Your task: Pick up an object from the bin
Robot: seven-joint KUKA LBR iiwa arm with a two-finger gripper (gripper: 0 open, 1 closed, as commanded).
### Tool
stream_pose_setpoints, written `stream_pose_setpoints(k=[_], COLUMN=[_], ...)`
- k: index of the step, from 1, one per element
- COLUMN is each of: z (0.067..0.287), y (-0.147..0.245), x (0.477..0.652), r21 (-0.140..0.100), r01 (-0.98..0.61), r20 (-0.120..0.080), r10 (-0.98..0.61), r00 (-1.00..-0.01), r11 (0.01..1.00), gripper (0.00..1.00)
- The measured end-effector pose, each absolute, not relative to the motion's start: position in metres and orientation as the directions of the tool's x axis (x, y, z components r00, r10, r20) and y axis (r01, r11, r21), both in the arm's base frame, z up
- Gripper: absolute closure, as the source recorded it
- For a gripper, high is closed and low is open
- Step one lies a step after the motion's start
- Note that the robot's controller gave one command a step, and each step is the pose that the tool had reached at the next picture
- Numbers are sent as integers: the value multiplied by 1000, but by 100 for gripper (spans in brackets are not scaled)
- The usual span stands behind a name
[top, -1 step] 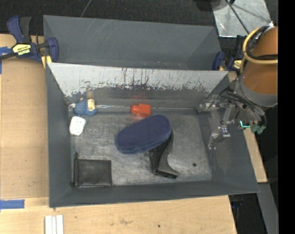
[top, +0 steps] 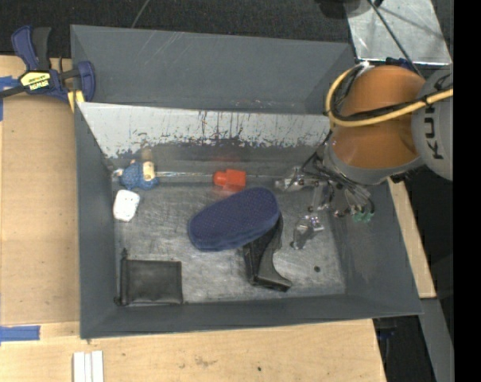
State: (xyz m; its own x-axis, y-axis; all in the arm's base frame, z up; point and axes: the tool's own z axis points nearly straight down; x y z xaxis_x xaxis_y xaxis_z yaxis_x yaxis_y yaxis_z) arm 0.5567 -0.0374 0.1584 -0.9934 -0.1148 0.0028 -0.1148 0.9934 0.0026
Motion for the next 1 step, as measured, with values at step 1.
stream_pose_setpoints(k=[1], z=[132], y=[22], x=[602], r21=[1], r01=[-277], r20=[-6], r10=[-277], r00=[-961], r11=[961], gripper=[0])
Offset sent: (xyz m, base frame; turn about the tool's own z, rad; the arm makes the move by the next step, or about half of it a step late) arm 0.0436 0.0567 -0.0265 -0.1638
